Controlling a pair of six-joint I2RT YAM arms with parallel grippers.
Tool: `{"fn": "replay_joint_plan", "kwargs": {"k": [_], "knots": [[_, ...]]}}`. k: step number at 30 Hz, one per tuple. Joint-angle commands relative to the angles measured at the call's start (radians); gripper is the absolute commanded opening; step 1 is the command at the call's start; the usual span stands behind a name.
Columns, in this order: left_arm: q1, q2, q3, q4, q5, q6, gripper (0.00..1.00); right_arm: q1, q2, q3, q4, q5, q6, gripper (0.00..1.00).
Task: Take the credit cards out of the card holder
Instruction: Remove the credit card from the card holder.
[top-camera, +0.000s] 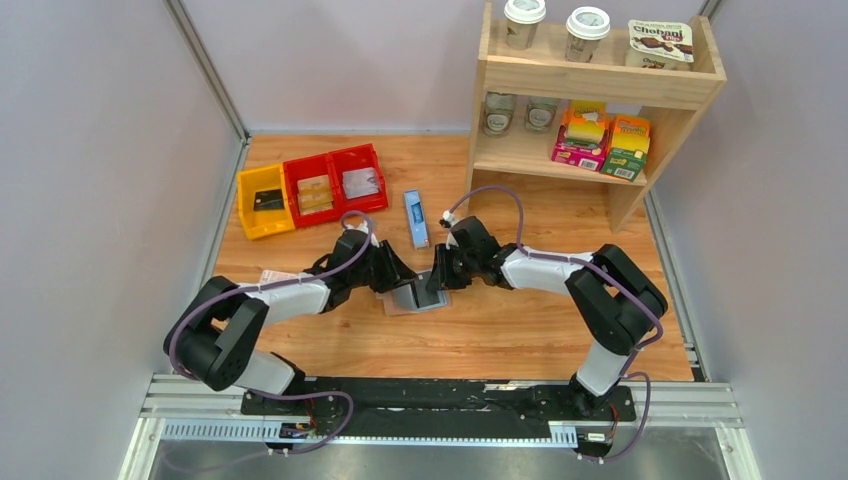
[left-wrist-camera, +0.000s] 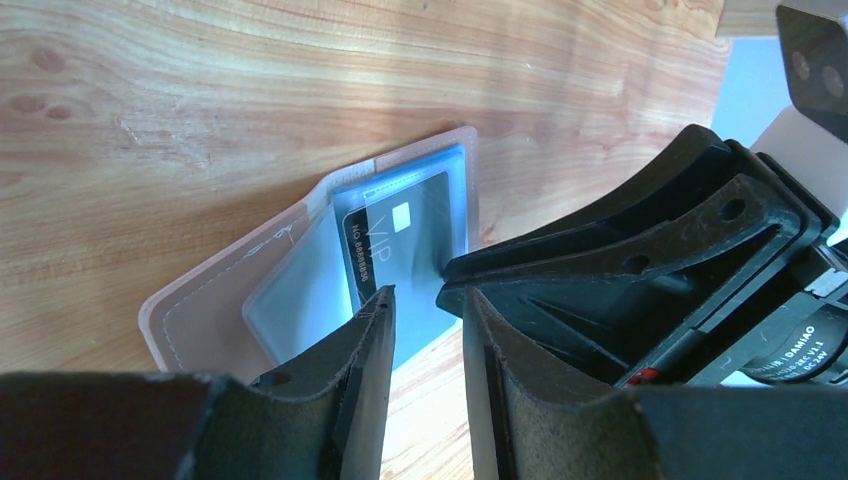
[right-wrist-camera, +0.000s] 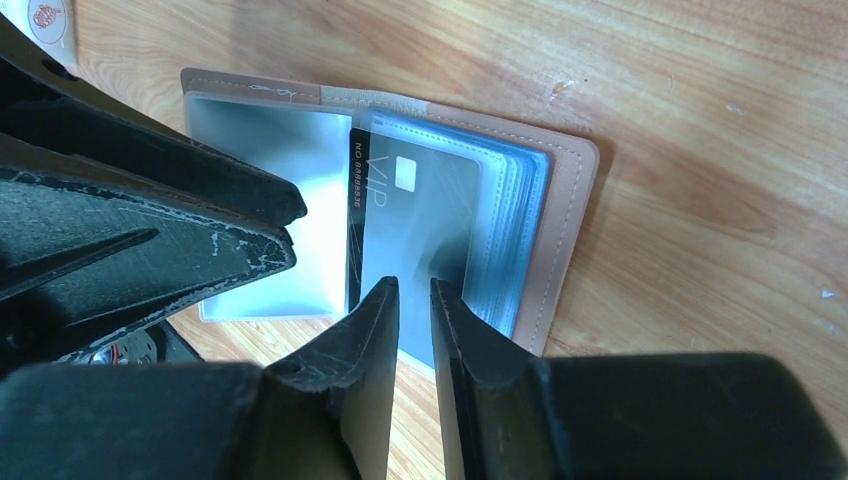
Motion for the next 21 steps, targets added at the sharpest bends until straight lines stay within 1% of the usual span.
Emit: {"fn": "replay_joint_plan", "kwargs": {"k": [1,4,6,13,17,21], "knots": [[-0.013,0.032,0.02,0.022,0.002,-0.027,0.39,-0.002,-0.019,-0.023,-0.012,0.04,0.004,0.25],[-0.015,0.059,0.01,-0.005,-0.003,-0.038,0.4,-0.002,-0.019,-0.025,-0.012,0.045,0.005,0.25],[-0.015,0.078,-0.012,0.008,-0.001,-0.057,0.4,-0.002,-0.02,-0.026,-0.012,0.046,0.007,0.25],[-0.015,0.107,-0.041,0.067,-0.007,-0.066,0.4,-0.005,-0.028,-0.045,-0.002,0.055,0.011,0.26],[-0.015,0.124,-0.055,0.133,0.007,-0.073,0.4,-0.014,-0.052,-0.071,0.02,0.063,0.022,0.27],[-0.015,0.135,-0.053,0.15,0.016,-0.077,0.39,-0.031,-0.088,-0.095,0.037,0.069,0.019,0.3]]}}
